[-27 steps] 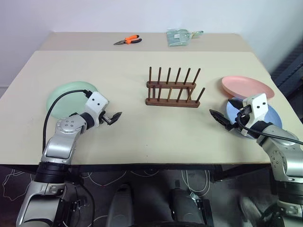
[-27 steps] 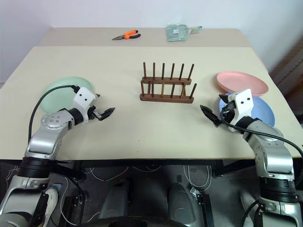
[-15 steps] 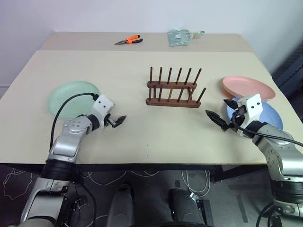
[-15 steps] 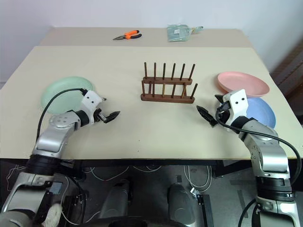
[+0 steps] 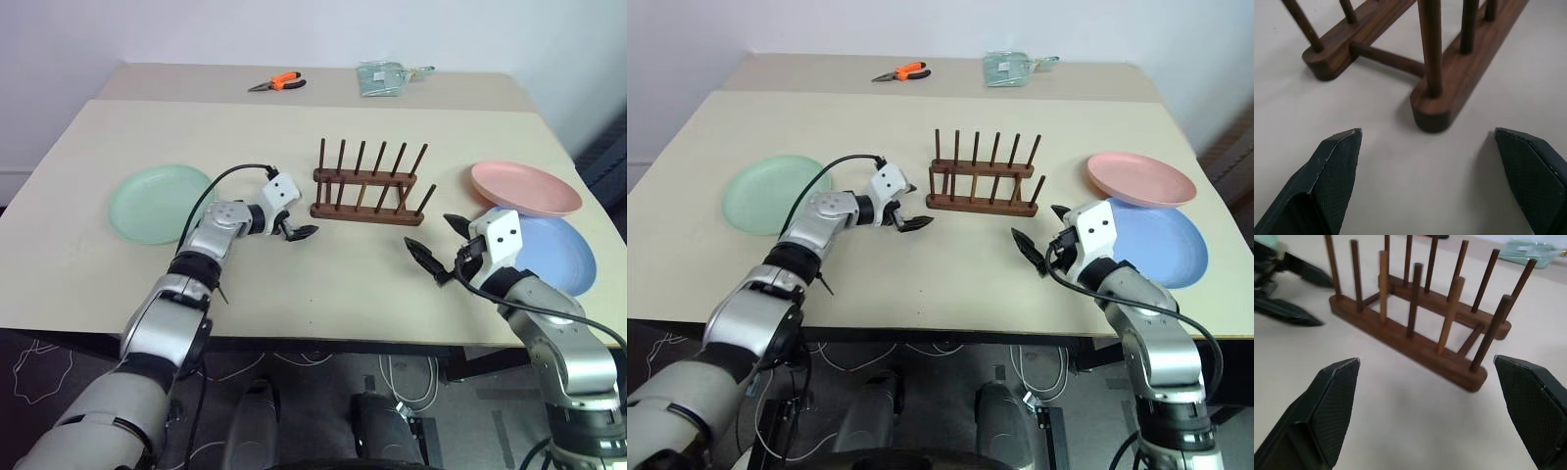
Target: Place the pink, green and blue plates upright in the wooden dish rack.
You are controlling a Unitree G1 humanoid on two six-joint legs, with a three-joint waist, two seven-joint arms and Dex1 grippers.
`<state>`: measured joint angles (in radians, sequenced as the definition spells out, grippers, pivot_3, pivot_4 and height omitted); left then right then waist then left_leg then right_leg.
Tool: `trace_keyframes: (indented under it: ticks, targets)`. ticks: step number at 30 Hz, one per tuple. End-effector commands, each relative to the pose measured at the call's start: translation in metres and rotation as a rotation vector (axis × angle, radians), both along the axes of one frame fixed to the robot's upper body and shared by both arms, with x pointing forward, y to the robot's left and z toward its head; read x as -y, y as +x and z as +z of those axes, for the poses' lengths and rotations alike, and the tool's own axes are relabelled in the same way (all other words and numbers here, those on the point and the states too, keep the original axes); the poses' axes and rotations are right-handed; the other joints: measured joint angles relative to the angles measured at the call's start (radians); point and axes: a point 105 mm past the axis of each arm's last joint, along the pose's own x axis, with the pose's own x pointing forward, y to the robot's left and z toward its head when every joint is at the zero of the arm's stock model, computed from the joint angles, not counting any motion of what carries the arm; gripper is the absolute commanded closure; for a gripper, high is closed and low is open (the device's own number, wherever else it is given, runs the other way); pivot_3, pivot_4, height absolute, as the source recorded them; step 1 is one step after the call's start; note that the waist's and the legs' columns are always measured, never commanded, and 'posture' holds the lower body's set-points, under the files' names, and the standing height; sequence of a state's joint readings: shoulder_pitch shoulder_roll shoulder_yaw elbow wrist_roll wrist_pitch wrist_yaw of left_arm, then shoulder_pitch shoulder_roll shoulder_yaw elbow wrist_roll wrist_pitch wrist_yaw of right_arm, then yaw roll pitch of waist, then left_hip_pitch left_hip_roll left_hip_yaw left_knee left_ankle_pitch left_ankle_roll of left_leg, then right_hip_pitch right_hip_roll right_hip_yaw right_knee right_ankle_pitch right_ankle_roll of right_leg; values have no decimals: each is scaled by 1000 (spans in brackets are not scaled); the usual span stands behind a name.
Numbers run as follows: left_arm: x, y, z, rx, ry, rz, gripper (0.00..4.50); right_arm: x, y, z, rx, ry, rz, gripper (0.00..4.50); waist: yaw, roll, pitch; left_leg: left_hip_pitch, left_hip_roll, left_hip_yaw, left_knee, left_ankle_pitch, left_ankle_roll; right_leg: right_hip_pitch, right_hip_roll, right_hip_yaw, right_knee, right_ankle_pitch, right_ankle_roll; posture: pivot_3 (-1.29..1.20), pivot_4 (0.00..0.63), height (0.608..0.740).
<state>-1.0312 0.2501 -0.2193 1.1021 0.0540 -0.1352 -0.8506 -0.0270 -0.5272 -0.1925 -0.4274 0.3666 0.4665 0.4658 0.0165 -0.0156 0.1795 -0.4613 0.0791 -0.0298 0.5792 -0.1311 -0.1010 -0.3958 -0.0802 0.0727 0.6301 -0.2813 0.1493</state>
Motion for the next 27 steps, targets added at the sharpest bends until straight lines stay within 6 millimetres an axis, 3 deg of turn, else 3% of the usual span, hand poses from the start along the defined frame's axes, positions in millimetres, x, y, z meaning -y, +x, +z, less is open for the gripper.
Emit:
trace_keyframes:
  ticks: [1, 4, 8, 10, 16, 22, 26, 27]
  targets:
    - [18, -6, -13, -51, 1, -47, 48, 5, -11, 15, 60, -1, -46, 0, 0, 0, 0, 0, 0, 0, 0, 0, 0, 0, 0, 0, 0, 0, 0, 0, 150, 740]
    - [33, -11, -13, -65, -24, -90, 856, 3, -16, 12, 47, -4, -48, 0, -2, 0, 0, 0, 0, -1, 0, 0, 0, 0, 0, 0, 0, 0, 0, 0, 150, 740]
    - [43, -14, -15, -88, -57, -98, 2982, 2, -14, 12, 46, -8, -50, 0, -2, 0, 0, 0, 0, -1, 0, 0, 0, 0, 0, 0, 0, 0, 0, 0, 150, 740]
    - [42, -16, -17, -97, -68, -103, 3755, 2, -13, 12, 48, -7, -48, 0, -4, 0, 0, 0, 0, -1, 0, 0, 0, 0, 0, 0, 0, 0, 0, 0, 150, 740]
    - [32, -22, -25, -100, -59, -123, 3735, 0, -13, 10, 26, -22, -11, 0, -5, 0, 0, 1, 0, -1, -1, 0, 0, 0, 0, 0, 0, 0, 0, 0, 150, 740]
    - [17, -59, -18, -50, 3, -384, 3735, 19, -24, -1, -74, -62, 12, 0, -12, 1, -1, 1, 1, -1, -3, 0, 0, 0, 0, 0, 1, 0, 0, 0, 150, 740]
    - [6, -76, -13, -69, 45, -453, 3735, 35, -32, -6, -121, -91, 5, 0, -11, 1, -1, 1, 1, -1, -2, 0, 0, 1, 0, 0, 1, 0, 0, 0, 150, 740]
    - [4, -77, -13, -66, 54, -456, 3235, 39, -33, -7, -127, -100, -2, 0, -11, 1, -1, 1, 1, -1, -1, 0, 0, 1, 0, 0, 1, 0, 0, 0, 150, 740]
